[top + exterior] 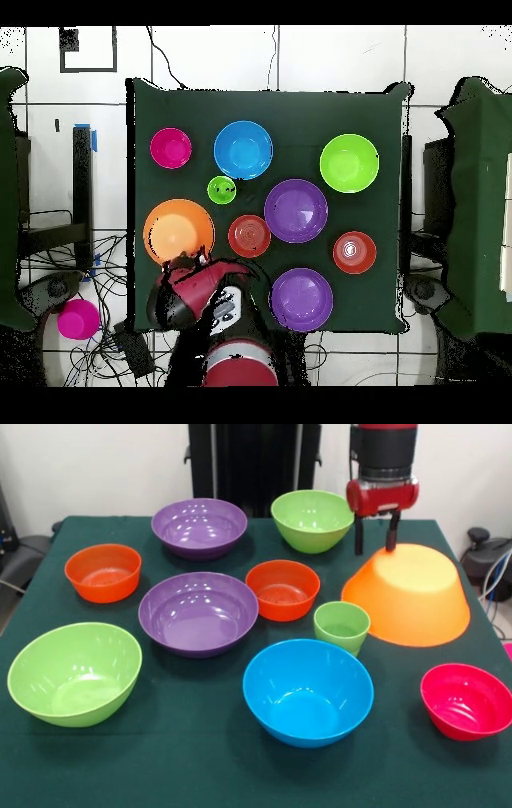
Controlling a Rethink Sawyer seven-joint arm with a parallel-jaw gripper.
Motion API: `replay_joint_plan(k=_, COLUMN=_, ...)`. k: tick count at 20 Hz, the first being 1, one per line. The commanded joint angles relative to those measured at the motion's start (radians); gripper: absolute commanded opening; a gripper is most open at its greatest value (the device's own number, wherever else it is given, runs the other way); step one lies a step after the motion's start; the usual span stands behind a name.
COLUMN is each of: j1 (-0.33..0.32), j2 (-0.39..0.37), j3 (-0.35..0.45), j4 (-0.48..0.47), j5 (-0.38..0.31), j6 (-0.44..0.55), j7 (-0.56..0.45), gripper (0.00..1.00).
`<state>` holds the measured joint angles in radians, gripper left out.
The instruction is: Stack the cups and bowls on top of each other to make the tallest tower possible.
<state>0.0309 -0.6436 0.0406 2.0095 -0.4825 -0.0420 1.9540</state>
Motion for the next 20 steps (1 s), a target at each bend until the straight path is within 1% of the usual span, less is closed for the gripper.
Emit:
replay_joint_plan(k=1, j1=0.095, j2=0.032, j3=-0.073, j4=0.194, j5=-0.057, j6=-0.146, j7=0.149, gripper=1.00)
replay_joint_plan(k=3, j1=0.120, j2=0.038, j3=-0.101, j4=0.217, j5=-0.039, j6=-0.173, j7=0.159, gripper=1.00)
replay_joint_plan(k=5, j1=0.180, j2=0.061, j3=-0.172, j4=0.246, j5=0.004, j6=-0.247, j7=0.194, gripper=1.00)
replay_joint_plan(k=7, j1=0.217, j2=0.088, j3=-0.219, j4=0.271, j5=0.044, j6=-0.324, j7=0.220, gripper=1.00)
replay_joint_plan(k=9, j1=0.243, j2=0.155, j3=-0.259, j4=0.288, j5=0.086, j6=-0.450, j7=0.258, gripper=1.00)
replay_joint_plan(k=11, j1=0.245, j2=0.198, j3=-0.264, j4=0.296, j5=0.099, j6=-0.506, j7=0.272, gripper=1.00)
replay_joint_plan(k=14, j1=0.242, j2=0.255, j3=-0.289, j4=0.291, j5=0.095, j6=-0.582, j7=0.260, gripper=1.00)
replay_joint_plan(k=17, j1=0.223, j2=0.291, j3=-0.281, j4=0.260, j5=0.076, j6=-0.592, j7=0.242, gripper=1.00)
replay_joint_plan(k=20, j1=0.209, j2=0.294, j3=-0.272, j4=0.251, j5=0.063, j6=-0.582, j7=0.232, gripper=1.00)
